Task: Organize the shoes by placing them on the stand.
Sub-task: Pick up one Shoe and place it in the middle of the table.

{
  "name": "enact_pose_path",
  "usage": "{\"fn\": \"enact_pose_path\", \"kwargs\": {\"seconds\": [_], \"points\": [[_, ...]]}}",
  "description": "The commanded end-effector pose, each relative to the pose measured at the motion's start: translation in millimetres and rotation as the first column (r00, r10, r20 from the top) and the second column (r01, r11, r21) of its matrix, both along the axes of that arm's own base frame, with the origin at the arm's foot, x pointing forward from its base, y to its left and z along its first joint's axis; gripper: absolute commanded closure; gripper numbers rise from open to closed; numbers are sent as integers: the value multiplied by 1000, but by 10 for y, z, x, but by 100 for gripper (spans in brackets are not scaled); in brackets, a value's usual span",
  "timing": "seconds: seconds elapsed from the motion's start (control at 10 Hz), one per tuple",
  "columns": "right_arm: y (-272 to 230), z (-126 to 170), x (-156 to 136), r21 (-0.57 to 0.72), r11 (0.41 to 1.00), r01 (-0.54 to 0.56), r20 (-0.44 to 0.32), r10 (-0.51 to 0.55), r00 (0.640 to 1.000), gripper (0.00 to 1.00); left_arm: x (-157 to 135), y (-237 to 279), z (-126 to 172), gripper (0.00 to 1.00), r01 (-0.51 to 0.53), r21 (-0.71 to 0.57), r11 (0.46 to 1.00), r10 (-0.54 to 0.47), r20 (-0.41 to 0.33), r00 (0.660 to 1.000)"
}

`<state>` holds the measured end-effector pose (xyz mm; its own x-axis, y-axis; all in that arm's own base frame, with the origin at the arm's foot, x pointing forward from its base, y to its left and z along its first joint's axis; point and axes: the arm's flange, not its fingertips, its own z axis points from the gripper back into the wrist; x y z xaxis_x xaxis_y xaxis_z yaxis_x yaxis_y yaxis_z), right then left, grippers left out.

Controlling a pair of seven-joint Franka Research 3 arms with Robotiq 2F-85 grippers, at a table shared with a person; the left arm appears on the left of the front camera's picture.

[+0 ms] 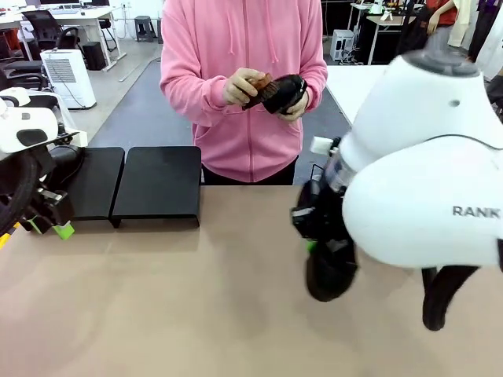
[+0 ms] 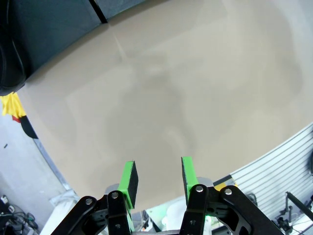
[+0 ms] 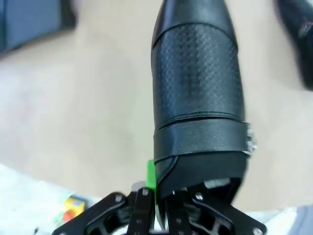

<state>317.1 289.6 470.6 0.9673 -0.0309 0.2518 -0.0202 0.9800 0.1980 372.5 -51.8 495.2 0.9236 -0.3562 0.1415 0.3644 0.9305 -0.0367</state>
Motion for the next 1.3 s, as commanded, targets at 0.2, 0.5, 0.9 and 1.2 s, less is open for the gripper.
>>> {"fn": "enact_pose_path", "kwargs": {"seconds": [0.2,0.5,0.9,1.2], "points": [[1120,-417,130,34,995,-94,-76,97,992,100,-19,10,-4,51,0,-8,1000,0,4,1000],[1432,-840,201,27,990,-139,-46,140,989,100,-19,10,-4,51,0,-8,1000,0,4,1000],[1446,-909,306,57,998,-34,-59,38,998,71,-19,10,-4,51,0,-8,1000,0,4,1000],[1417,-824,333,66,998,-22,-100,29,995,16,-19,10,-4,51,0,-8,1000,0,4,1000]]}}
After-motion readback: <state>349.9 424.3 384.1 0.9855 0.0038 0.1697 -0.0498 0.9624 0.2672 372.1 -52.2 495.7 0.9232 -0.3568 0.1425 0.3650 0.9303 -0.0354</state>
